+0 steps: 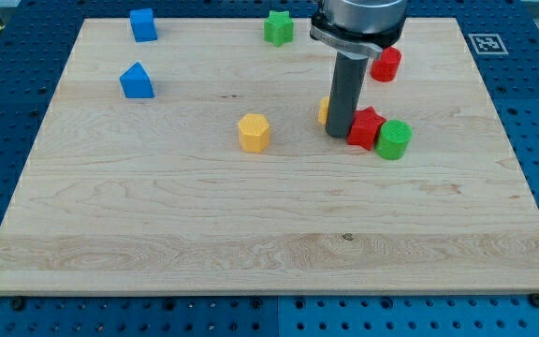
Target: Move yellow heart horizontal to the green star
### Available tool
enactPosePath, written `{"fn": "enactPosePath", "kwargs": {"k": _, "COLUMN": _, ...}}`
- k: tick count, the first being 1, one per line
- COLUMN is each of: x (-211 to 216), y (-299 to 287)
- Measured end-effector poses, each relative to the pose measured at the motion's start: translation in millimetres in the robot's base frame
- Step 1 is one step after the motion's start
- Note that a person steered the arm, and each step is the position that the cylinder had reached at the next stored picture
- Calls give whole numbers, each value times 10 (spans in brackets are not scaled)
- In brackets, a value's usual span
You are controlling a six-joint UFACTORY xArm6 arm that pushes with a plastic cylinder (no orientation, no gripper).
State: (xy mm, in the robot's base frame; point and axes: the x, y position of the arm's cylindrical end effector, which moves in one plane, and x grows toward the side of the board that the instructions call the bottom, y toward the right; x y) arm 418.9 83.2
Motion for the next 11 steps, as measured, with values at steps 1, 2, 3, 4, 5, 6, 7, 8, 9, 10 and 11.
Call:
{"fn": "enactPosePath", "kwargs": {"k": 1, "x": -127, "y": 0}}
{"fn": "enactPosePath", "kwargs": {"k": 2, "x": -207, "y": 0}}
{"fn": "enactPosePath", "kwargs": {"k": 3, "x": -371, "y": 0}}
{"fn": "enactPosePath", "kwargs": {"k": 4, "x": -588, "y": -47}}
{"fn": "enactPosePath", "kwargs": {"k": 5, "x": -742, "y": -217}}
{"fn": "enactPosePath", "kwargs": {"k": 6, "x": -768, "y": -484}}
{"fn": "enactPosePath", "kwargs": {"k": 7, "x": -1069, "y": -597}}
{"fn": "enactPosePath", "kwargs": {"k": 8, "x": -1314, "y": -429}}
{"fn": "enactPosePath", "kwargs": {"k": 9, "x": -1295, "y": -290}}
{"fn": "enactPosePath", "kwargs": {"k": 10, "x": -1280, "y": -391}}
{"fn": "enactPosePath", "kwargs": {"k": 11, "x": -1045, "y": -516}}
